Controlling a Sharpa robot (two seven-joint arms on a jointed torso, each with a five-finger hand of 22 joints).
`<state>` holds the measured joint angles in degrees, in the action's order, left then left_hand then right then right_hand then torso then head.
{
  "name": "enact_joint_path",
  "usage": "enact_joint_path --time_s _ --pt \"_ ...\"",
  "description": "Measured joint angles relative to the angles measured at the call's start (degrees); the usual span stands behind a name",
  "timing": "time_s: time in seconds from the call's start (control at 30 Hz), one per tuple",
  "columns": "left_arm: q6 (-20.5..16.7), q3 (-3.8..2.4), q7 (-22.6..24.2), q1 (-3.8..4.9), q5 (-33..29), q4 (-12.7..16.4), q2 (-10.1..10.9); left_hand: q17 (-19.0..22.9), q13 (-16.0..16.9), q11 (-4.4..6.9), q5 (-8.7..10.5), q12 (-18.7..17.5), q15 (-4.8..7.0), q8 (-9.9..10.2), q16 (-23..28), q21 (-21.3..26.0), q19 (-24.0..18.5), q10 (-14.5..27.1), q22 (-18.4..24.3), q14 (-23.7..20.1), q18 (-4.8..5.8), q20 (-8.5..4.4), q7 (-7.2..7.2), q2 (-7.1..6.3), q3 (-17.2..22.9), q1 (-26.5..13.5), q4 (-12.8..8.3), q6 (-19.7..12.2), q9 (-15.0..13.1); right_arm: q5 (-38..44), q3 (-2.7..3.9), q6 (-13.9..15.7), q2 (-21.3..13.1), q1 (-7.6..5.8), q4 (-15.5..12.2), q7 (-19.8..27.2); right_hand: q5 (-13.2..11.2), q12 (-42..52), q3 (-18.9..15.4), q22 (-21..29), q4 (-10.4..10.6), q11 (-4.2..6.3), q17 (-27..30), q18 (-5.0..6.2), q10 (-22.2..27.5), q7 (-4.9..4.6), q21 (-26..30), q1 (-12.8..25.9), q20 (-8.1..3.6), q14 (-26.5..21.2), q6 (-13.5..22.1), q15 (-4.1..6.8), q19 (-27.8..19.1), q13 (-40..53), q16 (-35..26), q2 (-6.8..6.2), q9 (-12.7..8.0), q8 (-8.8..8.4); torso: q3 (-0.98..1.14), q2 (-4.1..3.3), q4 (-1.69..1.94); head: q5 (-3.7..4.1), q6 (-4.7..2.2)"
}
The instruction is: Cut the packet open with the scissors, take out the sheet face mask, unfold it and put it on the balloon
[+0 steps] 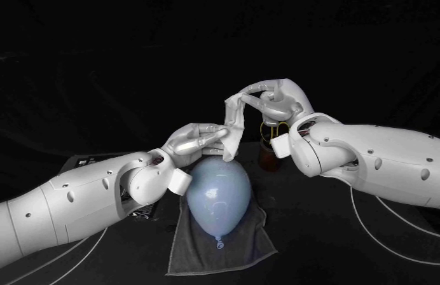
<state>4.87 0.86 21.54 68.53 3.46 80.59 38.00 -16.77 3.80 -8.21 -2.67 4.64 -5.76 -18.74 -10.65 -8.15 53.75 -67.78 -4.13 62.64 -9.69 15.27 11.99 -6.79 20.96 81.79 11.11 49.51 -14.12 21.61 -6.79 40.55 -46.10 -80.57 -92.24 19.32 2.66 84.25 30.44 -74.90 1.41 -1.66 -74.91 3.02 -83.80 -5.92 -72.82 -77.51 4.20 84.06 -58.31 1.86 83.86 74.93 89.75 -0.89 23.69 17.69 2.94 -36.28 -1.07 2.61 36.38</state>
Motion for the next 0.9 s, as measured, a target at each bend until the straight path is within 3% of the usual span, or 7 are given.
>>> enact_joint_path --time_s 0.17,0.37,0.47,0.5,0.57,0.73,0.9 --pt "0.61 0.02 -0.83 0.00 -0.36 0.22 0.32 -0.58 0.13 0.00 0.00 0.00 0.00 1.05 -0.27 0.00 0.21 0.00 0.01 0.00 0.01 0.21 0.01 0.06 -0.40 -1.37 1.63 -1.43 0.46 -0.03 0.00 0.05 -0.26 0.04 -0.75 0.21 -0.01 -0.01 0.00 -0.01 0.00 0.00 0.01 0.00 0.00 0.09 0.00 0.00 0.00 0.00 0.08 0.00 0.00 -0.02 -0.13 0.00 -0.02 -0.04 0.02 0.03 -0.02 -0.20 0.18" --pt "1.24 0.13 -1.85 0.00 -0.62 0.50 0.78 -1.08 0.12 -0.53 0.00 0.00 -0.43 2.05 -0.27 0.00 0.21 0.54 0.01 -0.42 0.03 0.21 -0.08 0.06 1.36 1.22 0.19 -2.96 0.80 -0.22 0.00 0.19 -0.59 0.07 -1.21 0.61 -0.02 -0.01 -0.01 -0.03 0.00 0.00 0.00 0.00 0.00 0.20 0.00 0.01 0.01 -0.01 -0.02 -0.01 -0.01 -0.03 0.05 -0.01 -0.02 0.08 0.08 0.03 -0.02 -0.37 0.34" --pt "1.60 0.17 -2.34 0.00 -0.83 0.59 1.01 -1.08 0.01 -1.60 0.00 -0.66 -1.56 2.39 0.22 0.66 -0.14 2.18 0.20 -1.56 0.04 0.55 -0.31 -0.46 -0.74 -3.41 3.83 -3.59 0.91 -0.29 0.01 0.30 -0.74 0.08 -1.21 0.87 -0.03 -0.09 -0.01 -0.04 0.00 0.00 0.00 0.00 0.00 0.20 0.00 0.01 0.01 -0.01 -0.02 -0.01 -0.01 0.00 0.05 -0.01 -0.02 0.19 0.08 0.03 -0.05 -0.46 0.43" --pt "1.74 0.19 -2.49 0.00 -0.92 0.62 1.09 -1.10 0.00 -1.74 0.00 -0.66 -1.77 2.48 0.44 0.67 -0.21 2.60 0.23 -1.84 0.04 0.61 -0.31 0.26 -1.51 -5.42 4.81 -3.60 0.92 -0.31 0.01 0.34 -0.80 0.08 -1.21 0.92 -0.03 -0.09 -0.01 -0.04 0.01 0.00 0.00 0.00 0.00 0.20 0.00 0.01 0.01 -0.02 -0.01 -0.01 -0.01 0.01 0.05 -0.01 -0.01 0.19 0.07 0.03 -0.05 -0.48 0.44" --pt "2.08 0.23 -2.82 0.00 -1.29 0.67 1.25 -1.25 0.03 -2.03 0.00 -0.66 -1.98 2.49 0.94 1.17 -0.64 3.73 0.23 -2.72 0.04 1.04 -0.22 4.20 -4.33 -13.90 5.49 -3.90 0.92 -0.37 0.01 0.46 -0.95 0.09 -1.17 1.06 -0.04 -0.10 -0.01 -0.04 0.01 0.00 -0.01 0.00 0.00 0.20 0.00 0.01 0.01 -0.02 -0.01 -0.02 -0.01 0.01 0.05 -0.01 -0.01 0.19 0.07 0.04 -0.05 -0.54 0.47" --pt "2.79 0.29 -3.36 0.00 -2.26 0.80 1.53 -1.43 0.07 -2.46 0.00 -0.66 -2.26 2.49 1.86 1.77 -1.60 5.17 0.23 -3.51 0.06 1.14 -0.34 10.29 -9.10 -23.87 5.84 -4.27 0.93 -0.53 0.02 0.68 -1.26 0.09 -1.12 1.36 -0.04 -0.11 0.01 -0.05 -0.02 0.00 -0.04 0.00 0.00 0.21 0.00 0.01 0.11 -0.02 0.00 -0.02 -0.11 0.02 0.05 -0.01 0.02 0.18 0.02 0.05 -0.04 -0.58 0.55" --pt "3.41 0.34 -3.70 0.00 -3.58 0.97 1.77 -1.43 0.07 -2.74 0.00 -0.66 -2.45 2.92 2.47 2.23 -2.37 5.64 0.23 -3.68 0.07 1.30 -0.56 13.64 -11.50 -27.61 5.89 -5.44 1.02 -0.65 0.02 0.90 -1.68 0.10 -1.30 1.59 -0.15 -0.12 0.16 -0.04 -0.17 0.00 -0.04 0.00 0.00 0.18 0.00 0.01 0.11 -0.02 -0.01 -0.02 -0.11 0.01 0.01 -0.01 0.05 0.18 0.02 0.05 -0.03 -0.55 0.61"
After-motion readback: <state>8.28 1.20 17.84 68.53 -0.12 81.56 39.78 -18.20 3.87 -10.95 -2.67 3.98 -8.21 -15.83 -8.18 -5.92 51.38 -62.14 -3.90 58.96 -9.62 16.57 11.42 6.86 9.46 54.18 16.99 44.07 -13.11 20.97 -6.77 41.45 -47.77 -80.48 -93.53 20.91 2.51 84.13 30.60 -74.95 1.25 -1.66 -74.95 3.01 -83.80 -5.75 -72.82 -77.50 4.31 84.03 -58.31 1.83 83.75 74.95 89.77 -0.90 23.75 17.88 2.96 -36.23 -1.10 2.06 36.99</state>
